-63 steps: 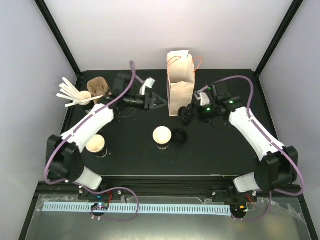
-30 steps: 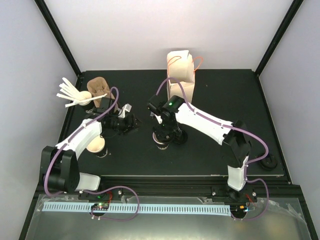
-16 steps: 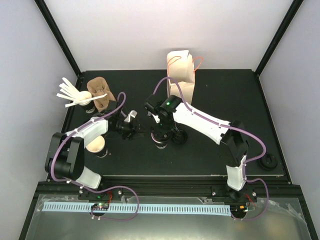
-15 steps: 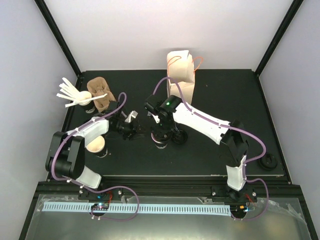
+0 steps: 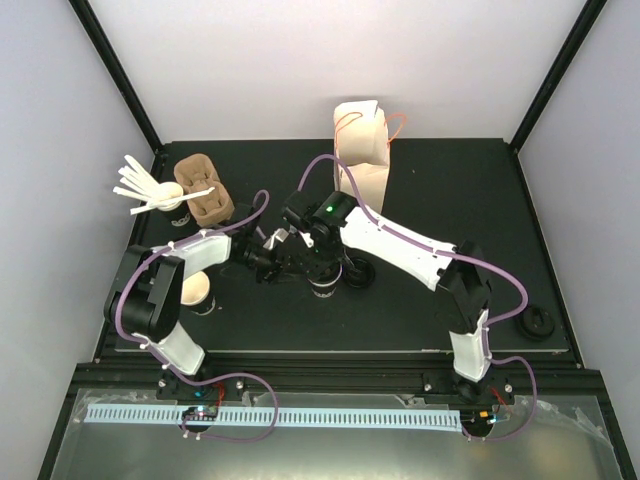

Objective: Pack the takeout coffee

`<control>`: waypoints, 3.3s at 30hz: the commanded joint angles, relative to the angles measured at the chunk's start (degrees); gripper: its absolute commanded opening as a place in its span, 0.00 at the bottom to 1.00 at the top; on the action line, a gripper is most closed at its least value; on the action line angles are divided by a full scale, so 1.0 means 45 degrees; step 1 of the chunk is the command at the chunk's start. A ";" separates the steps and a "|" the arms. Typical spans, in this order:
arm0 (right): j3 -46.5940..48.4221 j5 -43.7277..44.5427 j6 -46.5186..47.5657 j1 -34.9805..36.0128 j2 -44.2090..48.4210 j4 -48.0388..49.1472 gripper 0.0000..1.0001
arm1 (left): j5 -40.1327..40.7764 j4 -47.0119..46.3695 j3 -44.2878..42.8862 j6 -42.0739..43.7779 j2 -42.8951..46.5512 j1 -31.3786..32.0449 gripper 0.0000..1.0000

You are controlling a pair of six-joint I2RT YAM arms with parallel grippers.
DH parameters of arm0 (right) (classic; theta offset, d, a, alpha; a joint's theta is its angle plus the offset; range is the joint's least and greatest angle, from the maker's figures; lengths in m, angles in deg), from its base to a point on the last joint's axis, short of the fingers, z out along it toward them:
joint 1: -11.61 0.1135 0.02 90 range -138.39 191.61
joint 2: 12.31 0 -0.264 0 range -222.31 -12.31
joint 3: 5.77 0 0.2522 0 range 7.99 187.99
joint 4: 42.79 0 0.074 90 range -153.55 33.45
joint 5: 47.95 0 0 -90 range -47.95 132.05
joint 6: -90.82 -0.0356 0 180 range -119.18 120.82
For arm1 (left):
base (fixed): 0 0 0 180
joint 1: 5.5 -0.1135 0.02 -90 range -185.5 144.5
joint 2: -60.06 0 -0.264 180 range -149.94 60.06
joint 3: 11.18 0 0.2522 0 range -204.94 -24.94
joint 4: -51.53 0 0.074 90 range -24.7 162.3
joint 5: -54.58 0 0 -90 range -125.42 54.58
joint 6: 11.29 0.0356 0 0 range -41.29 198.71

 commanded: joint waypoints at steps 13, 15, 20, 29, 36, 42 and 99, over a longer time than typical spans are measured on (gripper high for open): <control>0.0428 0.0919 0.0311 0.0107 -0.0482 -0.0663 0.79 | -0.0344 -0.0067 -0.0603 0.0118 -0.0242 0.0071 0.33; 0.0489 0.0971 0.0360 0.0113 -0.0514 -0.0736 0.80 | -0.0343 -0.0047 -0.0603 0.0128 -0.0264 0.0071 0.33; 0.0894 0.1167 0.0422 0.0164 -0.0514 -0.1004 0.80 | -0.0305 -0.0008 -0.0642 0.0175 -0.0264 0.0071 0.33; 0.0520 0.0965 0.0391 0.0155 -0.0515 -0.0795 0.81 | -0.0314 0.0030 -0.0699 0.0205 -0.0322 0.0071 0.33; 0.0366 0.0680 0.0457 0.0154 -0.0579 -0.0553 0.81 | -0.0352 0.0094 -0.0777 0.0292 -0.0396 0.0071 0.33; 0.0058 0.0627 0.0437 0.0157 -0.0582 -0.0312 0.81 | -0.0406 0.0104 -0.0832 0.0352 -0.0454 0.0071 0.33; -0.6481 -0.8152 -0.1347 -0.4830 0.3723 0.6499 0.72 | -0.2349 0.0596 -0.1121 0.1488 0.1051 -0.0300 0.38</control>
